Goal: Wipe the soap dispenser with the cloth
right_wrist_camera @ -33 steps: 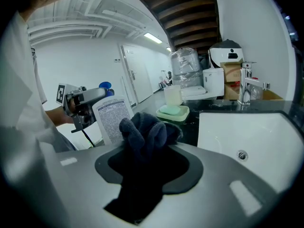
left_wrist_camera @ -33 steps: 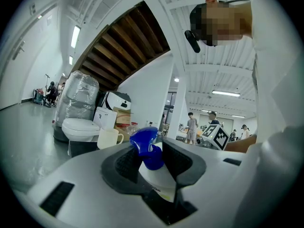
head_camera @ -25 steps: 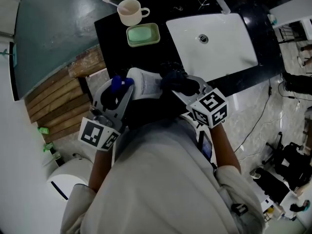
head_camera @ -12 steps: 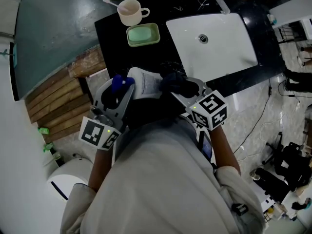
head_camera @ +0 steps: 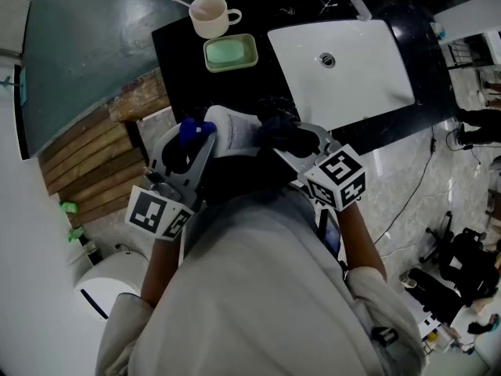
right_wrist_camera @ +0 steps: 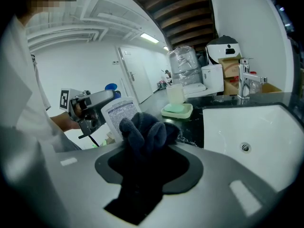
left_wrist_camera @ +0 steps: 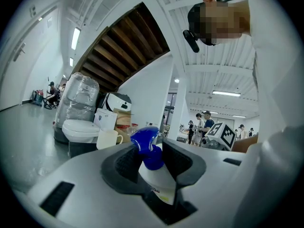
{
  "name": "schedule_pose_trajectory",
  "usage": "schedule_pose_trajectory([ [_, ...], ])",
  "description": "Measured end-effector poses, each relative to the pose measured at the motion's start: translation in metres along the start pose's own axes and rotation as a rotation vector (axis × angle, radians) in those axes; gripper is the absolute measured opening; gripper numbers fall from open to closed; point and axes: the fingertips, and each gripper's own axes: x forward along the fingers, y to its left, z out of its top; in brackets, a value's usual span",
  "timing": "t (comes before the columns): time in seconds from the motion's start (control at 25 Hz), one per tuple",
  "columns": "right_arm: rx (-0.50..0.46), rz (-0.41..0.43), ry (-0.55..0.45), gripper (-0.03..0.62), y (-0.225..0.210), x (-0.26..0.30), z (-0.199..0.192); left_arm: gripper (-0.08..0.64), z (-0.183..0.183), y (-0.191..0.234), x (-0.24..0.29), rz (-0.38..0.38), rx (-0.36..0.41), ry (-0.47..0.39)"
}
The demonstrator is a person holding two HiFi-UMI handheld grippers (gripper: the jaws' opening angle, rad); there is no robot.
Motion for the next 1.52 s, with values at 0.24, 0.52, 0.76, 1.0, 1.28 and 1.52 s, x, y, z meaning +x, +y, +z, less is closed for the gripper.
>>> schedule_pose_trajectory([
  [0.24, -0.001, 0.015, -0.005, 0.149, 0.004, -0.001, 0.003, 0.129, 0.002, -0.003, 0.002, -0.005, 0.002, -0.003],
  [0.52, -0.012, 0.030, -0.005, 0.149, 0.009, -0.001, 0.005, 0.129, 0.003, -0.004, 0.003, -0.007, 0.002, -0.006],
  [0.76, -0.025, 0.046, -0.008, 0.149, 0.014, -0.001, 0.007, 0.129, 0.002, -0.004, 0.003, -0.007, 0.002, -0.005],
  [1.0, 0.019, 0.090, -0.039, 0.149, 0.022, -0.002, 0.015, 0.129, 0.003, -0.004, 0.002, -0.005, 0.003, -0.006],
  [1.28, 0.065, 0.137, -0.075, 0.149, 0.028, -0.004, 0.023, 0.129, 0.003, -0.007, 0.002, -0.007, 0.031, 0.002],
  [1.52, 0.069, 0.164, -0.093, 0.149, 0.034, -0.007, 0.031, 0.129, 0.004, -0.010, 0.004, -0.013, 0.034, 0.002],
])
